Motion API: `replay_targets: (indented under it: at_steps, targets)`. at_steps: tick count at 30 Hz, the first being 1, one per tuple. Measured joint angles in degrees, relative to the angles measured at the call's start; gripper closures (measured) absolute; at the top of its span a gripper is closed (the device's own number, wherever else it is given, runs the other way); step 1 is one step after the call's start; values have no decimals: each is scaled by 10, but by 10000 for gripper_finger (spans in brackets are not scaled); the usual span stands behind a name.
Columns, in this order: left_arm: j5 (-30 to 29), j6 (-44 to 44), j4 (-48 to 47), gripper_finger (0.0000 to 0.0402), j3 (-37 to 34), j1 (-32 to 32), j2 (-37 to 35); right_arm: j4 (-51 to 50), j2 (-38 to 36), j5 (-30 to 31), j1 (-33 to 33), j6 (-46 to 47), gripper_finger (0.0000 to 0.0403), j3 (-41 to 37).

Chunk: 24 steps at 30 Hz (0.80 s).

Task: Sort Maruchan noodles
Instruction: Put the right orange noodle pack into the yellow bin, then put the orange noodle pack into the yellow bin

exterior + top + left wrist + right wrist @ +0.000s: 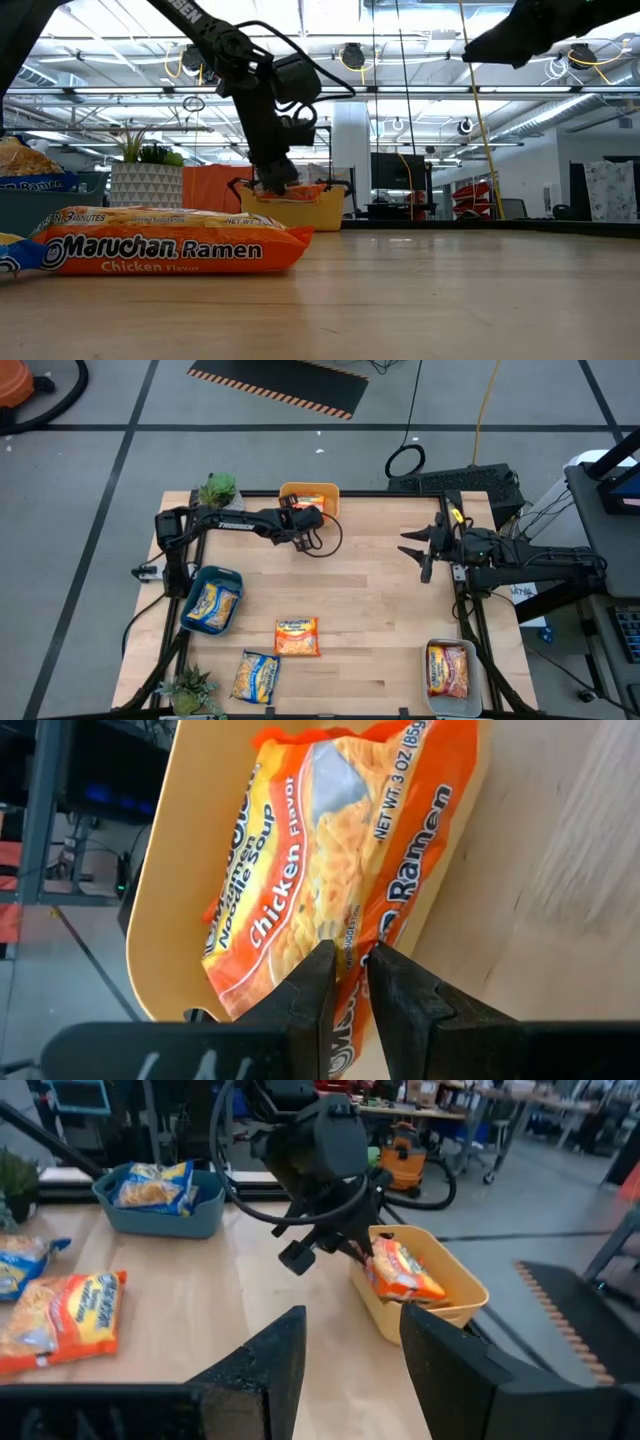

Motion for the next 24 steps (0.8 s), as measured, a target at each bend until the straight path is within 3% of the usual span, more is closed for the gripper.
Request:
replay_targets:
  at_steps: [5,12,15,19,24]
  targets:
    - [2,-22,8,311,0,2,0,22,0,1,0,-48,243,0]
    - [0,-57,10,189,0,23,0,63,0,1,0,-75,243,0]
    - [0,-81,12,156,0,34,0,64,0,0,0,-71,243,0]
    - [-4,-108,7,145,0,35,-1,60,0,0,0,-50,243,0]
    - [-4,-137,2,144,-1,-8,-21,44,0,-3,0,-5,243,0]
